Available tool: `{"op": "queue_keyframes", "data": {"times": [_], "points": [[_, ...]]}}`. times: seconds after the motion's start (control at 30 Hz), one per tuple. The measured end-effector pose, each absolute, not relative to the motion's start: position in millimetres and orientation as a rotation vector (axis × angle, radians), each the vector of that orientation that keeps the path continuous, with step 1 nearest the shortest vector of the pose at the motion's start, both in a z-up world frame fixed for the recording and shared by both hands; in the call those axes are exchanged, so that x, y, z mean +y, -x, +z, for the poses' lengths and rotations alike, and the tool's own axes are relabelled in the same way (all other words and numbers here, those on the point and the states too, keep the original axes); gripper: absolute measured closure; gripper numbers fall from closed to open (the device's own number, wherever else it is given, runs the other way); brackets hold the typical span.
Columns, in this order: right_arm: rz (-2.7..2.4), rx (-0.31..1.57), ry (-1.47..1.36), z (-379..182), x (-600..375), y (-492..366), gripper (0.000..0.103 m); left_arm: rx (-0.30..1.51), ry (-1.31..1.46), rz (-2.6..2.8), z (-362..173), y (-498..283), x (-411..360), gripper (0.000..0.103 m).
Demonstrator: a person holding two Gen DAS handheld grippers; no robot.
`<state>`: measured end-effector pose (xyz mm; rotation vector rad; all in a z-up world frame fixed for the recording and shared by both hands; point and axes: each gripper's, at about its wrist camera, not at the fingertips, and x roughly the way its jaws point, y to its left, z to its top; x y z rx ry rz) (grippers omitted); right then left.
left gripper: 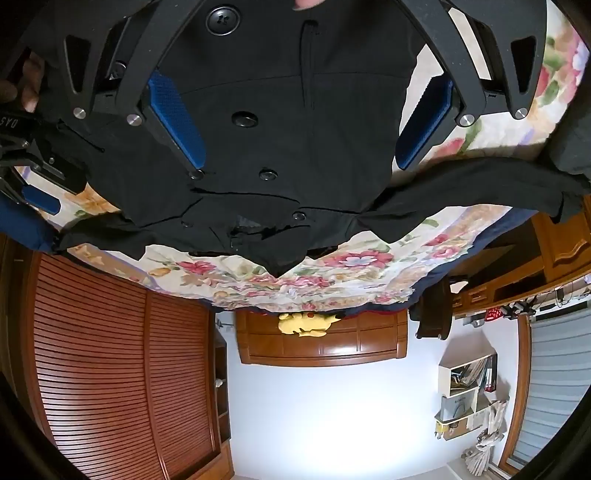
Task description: Fold large clothes
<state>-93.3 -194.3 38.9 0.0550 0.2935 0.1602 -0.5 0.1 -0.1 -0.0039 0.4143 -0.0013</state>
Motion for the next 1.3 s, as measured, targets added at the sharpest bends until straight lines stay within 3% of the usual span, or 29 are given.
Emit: {"op": "queue_keyframes", "data": {"times": [1.3], "points": [[0.160,0.274,-0.059,39.4,-194.2,96.3,0.000,0.391,0.002,0.011,7.1,6.5,5.0,0.000]]}}
